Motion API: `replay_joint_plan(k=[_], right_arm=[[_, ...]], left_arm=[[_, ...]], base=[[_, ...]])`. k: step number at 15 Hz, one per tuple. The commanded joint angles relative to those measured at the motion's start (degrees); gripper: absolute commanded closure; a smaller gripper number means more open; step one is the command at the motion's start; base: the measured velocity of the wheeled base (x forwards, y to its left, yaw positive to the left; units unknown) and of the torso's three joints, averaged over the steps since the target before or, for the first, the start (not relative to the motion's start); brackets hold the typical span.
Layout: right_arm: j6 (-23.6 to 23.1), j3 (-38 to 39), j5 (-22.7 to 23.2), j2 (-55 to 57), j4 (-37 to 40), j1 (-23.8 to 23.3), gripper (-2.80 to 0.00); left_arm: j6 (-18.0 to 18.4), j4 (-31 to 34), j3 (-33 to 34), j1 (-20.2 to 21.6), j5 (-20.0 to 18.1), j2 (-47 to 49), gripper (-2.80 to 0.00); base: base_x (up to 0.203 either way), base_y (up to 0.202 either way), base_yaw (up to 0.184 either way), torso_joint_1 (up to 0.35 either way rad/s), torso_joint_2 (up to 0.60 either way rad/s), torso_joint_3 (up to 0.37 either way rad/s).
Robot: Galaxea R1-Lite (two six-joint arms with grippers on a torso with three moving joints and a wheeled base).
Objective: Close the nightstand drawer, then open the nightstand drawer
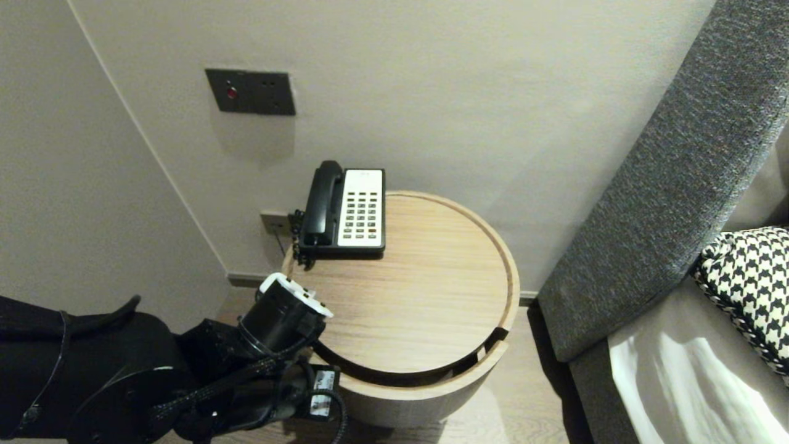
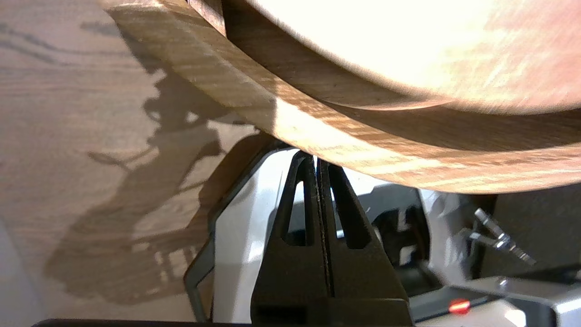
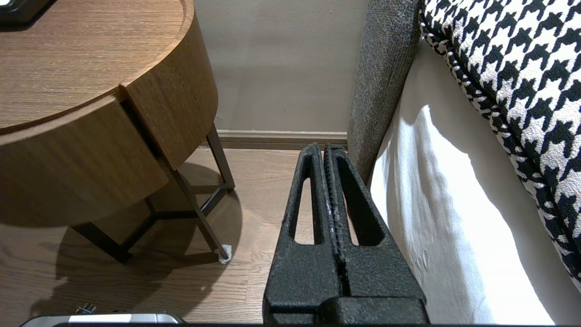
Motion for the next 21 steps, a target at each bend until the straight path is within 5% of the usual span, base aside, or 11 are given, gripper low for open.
replay_joint_plan(k=[1,10,21], right_arm=[[0.02,2.29,-0.02,0.04,-0.04,0.00,0.00],[0.02,2.29,-0.02,0.04,-0.04,0.00,0.00],[0.02,2.29,-0.02,0.04,-0.04,0.00,0.00]], left_arm=[[-0.29,-0.12,-2.34,0.98,0.17,0.25,0.00],[-0.24,0.32,-2.60,1.32,1.52,-1.40,0.00],[0.00,0.64,13.76,-3.24,1.09,-12.55,0.00]], base=[[0.000,0.000,0.000,0.000,0.00,0.000],[0.000,0.000,0.000,0.000,0.00,0.000],[0.000,0.000,0.000,0.000,0.00,0.000]])
